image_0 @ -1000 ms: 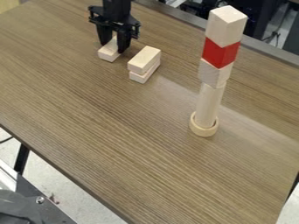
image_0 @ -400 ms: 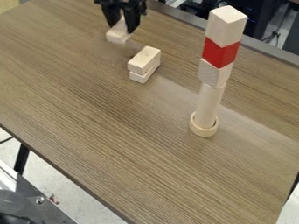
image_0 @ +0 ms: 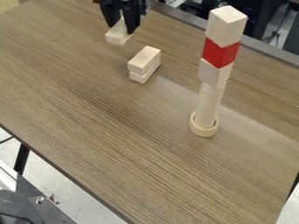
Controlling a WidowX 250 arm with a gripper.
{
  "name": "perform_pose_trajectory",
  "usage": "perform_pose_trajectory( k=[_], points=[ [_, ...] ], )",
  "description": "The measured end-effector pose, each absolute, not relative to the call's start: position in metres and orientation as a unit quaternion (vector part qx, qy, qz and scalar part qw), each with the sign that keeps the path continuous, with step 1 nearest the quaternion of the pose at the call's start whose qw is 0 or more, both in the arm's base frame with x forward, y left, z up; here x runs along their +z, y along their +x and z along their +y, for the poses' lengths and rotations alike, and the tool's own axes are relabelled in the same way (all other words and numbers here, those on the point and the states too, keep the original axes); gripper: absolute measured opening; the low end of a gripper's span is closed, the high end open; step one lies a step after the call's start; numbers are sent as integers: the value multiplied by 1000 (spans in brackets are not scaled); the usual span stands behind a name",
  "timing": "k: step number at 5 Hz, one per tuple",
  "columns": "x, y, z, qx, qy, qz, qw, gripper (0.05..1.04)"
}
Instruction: Put the rectangular on top of the rectangular block next to it
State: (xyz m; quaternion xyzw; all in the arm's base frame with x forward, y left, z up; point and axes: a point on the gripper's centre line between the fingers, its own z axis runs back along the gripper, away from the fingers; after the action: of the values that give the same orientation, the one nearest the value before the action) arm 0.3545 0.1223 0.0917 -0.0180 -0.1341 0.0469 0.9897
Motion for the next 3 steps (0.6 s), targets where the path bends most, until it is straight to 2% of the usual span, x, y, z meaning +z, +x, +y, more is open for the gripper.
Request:
perform_pose_trajectory(
  k=[3],
  points=[
    [74,361,103,22,-6,-114,993,535]
  ],
)
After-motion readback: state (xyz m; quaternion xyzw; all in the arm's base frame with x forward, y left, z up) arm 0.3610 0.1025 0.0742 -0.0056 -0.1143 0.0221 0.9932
